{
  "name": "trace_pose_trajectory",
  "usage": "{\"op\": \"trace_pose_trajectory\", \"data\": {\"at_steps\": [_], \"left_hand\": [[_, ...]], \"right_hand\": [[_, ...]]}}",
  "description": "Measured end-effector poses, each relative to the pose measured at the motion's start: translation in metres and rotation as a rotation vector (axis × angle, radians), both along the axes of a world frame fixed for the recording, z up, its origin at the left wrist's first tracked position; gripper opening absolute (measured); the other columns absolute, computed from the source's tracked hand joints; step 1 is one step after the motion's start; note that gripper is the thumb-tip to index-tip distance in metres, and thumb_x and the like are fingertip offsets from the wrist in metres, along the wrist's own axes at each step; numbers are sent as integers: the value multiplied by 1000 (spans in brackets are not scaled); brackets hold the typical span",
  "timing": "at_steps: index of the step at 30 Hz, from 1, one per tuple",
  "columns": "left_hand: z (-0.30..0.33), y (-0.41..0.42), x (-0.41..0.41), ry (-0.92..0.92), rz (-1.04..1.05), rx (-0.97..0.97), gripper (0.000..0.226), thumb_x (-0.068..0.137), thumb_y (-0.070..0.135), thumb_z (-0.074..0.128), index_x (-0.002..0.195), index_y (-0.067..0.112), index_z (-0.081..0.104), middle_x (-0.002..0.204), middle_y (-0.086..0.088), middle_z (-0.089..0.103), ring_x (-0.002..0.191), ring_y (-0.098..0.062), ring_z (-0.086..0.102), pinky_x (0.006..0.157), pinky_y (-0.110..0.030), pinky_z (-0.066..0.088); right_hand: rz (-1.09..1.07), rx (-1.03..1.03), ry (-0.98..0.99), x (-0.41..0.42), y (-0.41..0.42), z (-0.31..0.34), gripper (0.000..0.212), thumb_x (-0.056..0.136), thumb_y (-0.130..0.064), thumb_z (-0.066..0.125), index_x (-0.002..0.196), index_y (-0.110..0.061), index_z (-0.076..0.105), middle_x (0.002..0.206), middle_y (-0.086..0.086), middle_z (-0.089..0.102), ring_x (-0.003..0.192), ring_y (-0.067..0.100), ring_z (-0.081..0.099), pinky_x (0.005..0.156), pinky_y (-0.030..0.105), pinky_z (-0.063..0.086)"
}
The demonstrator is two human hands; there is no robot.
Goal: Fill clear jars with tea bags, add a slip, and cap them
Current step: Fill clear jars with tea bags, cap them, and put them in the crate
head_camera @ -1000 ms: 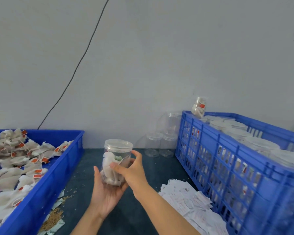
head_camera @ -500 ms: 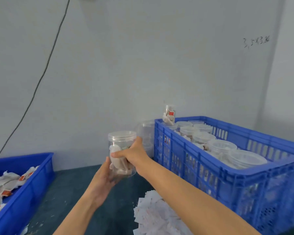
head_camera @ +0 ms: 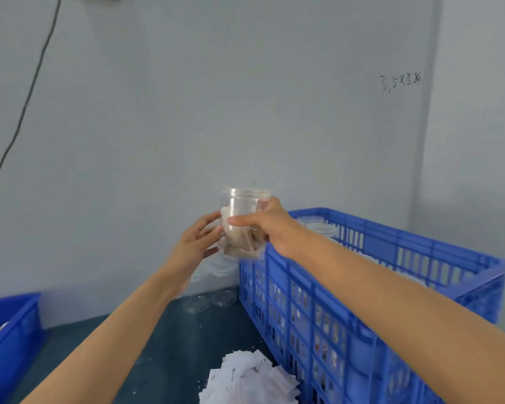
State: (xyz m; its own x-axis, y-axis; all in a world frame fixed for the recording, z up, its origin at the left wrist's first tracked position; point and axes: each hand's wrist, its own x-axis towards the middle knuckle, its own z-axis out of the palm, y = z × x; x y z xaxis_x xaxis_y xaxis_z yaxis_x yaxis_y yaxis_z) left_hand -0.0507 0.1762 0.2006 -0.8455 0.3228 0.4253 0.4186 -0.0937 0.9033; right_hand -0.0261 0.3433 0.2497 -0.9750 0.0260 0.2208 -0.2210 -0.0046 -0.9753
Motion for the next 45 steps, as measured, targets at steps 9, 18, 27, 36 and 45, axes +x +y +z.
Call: {"op": "trace_pose_trajectory", "data": {"at_steps": [9,18,27,36,45], "left_hand": [[40,81,-14,55,-19,-77,33,95,12,59,126,25,56,116,-9,66,99,-17,65,84,-28,56],[40,153,-35,27,-67,-47,43,94,11,61,134,21,53,124,-9,61,113,-25,61,94,-36,53],[46,186,-71,35,-40,-34,47,95,-8,44,136,14,51,131,-12,57,117,-29,59,95,-36,53],[30,212,-90,-75,-216,-107,52,101,6,45,148,20,27,129,-7,53,110,-23,58,87,-28,52],[17,264,-89,10,-166,-384,57,103,44,35,153,31,14,149,-12,40,131,-30,45,99,-35,41]], "right_hand": [[-19,140,143,-3,94,29,54,68,-17,82,116,-23,57,93,-1,70,89,13,69,64,24,52],[-121,118,100,-15,153,38,84,59,-19,82,134,-19,44,114,8,59,104,24,61,69,29,51],[-238,85,32,-54,171,35,78,72,-12,82,135,-21,37,110,0,56,91,12,58,62,26,48],[-324,185,-71,-68,199,23,81,72,-2,79,133,-20,30,107,-2,53,88,12,54,51,24,45],[-473,242,-225,-54,239,-7,85,66,0,83,128,-19,28,96,8,53,67,18,52,49,25,36]]}}
